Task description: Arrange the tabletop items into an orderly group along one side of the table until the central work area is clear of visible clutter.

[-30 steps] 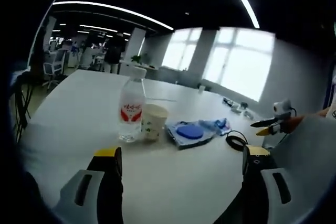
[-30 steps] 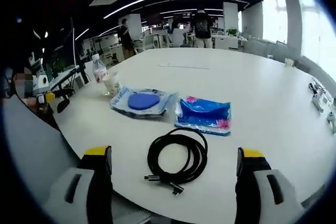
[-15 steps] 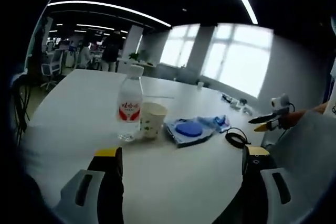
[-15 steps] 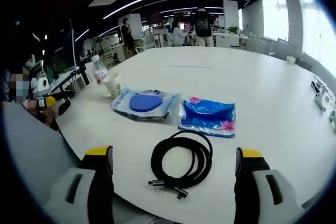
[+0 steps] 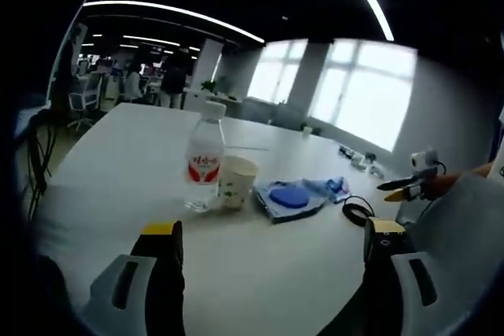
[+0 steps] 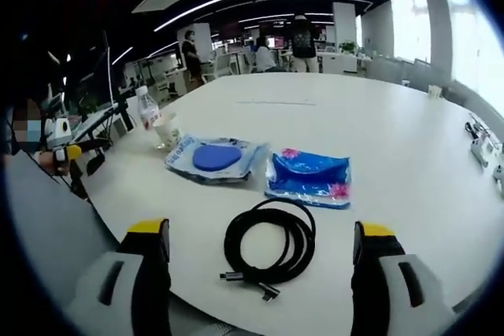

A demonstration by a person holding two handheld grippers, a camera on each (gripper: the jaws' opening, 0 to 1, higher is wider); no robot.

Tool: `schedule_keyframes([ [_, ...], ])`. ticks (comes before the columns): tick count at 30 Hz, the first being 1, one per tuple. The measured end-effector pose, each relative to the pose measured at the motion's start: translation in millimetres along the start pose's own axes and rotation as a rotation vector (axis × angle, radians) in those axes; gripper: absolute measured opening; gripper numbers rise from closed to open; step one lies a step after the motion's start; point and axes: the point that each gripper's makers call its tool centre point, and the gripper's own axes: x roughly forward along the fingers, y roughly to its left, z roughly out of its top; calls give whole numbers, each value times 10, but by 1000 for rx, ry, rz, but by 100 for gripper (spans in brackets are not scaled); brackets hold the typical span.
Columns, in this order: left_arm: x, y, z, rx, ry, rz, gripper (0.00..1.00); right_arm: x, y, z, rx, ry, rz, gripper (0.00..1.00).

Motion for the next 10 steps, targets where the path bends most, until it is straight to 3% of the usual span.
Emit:
schedule_keyframes([
  [4,-6,-8,-11,-6,-5,-1,94,-19,24,31,28,-37,13,97],
  [10,-10,-28,-38,-1,5,-9,94,-34,2,8,35,-39,-2,96],
])
